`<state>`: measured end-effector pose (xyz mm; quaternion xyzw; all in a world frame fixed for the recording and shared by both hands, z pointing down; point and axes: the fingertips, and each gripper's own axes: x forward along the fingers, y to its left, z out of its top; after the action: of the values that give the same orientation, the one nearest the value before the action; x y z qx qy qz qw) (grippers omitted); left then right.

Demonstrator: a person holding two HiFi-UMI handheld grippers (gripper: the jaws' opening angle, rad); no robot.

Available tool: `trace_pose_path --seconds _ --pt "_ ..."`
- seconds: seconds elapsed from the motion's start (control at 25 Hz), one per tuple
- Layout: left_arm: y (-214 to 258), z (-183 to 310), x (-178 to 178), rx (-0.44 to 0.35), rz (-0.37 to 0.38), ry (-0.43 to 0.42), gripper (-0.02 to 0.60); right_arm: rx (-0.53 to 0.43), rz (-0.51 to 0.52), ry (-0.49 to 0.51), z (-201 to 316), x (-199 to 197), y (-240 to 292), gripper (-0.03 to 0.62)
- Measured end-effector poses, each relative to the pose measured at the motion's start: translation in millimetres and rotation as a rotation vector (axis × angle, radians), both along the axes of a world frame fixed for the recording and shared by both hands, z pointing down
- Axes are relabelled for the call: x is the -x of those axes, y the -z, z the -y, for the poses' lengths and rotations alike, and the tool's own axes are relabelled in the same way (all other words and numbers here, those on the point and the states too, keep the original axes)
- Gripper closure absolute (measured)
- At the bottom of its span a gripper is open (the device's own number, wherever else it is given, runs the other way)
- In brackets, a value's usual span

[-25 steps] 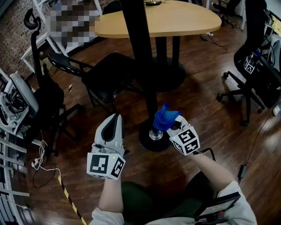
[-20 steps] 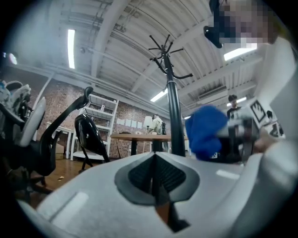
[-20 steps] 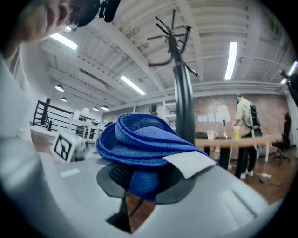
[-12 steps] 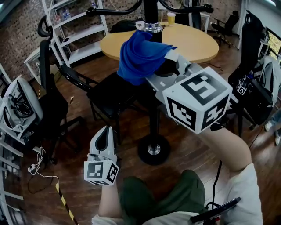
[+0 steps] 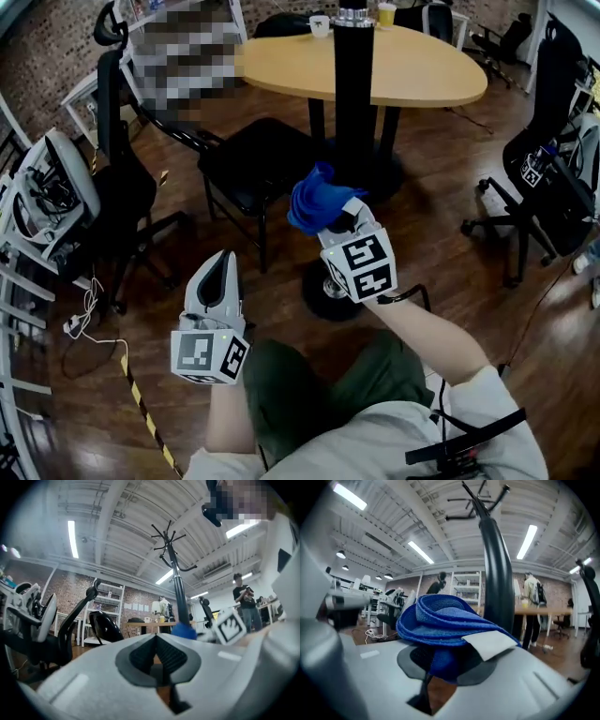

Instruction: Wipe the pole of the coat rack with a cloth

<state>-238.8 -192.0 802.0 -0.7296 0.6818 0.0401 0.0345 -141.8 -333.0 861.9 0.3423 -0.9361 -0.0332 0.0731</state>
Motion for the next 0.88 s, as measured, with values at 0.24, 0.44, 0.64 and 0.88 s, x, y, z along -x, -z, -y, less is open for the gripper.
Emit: trace_pose_path --seconds 0.24,0.44,0.64,0.88 --pt "-35 -11 -1 0.098 0.049 0.006 0.58 0.211 -0.204 -0.054 14 1 -320 0.493" --pt "-35 -30 6 0.1 0.067 0.014 0.58 0.285 -0.337 -0.068 6 -6 -444 0.493" --pt "-42 -40 14 0.111 0.059 0.026 0.58 0.293 -0.294 -0.058 -10 -8 -436 0.493" --pt "-34 -23 8 0.062 0.004 0.016 0.58 0.058 0.134 0.12 -61 -23 -97 0.494"
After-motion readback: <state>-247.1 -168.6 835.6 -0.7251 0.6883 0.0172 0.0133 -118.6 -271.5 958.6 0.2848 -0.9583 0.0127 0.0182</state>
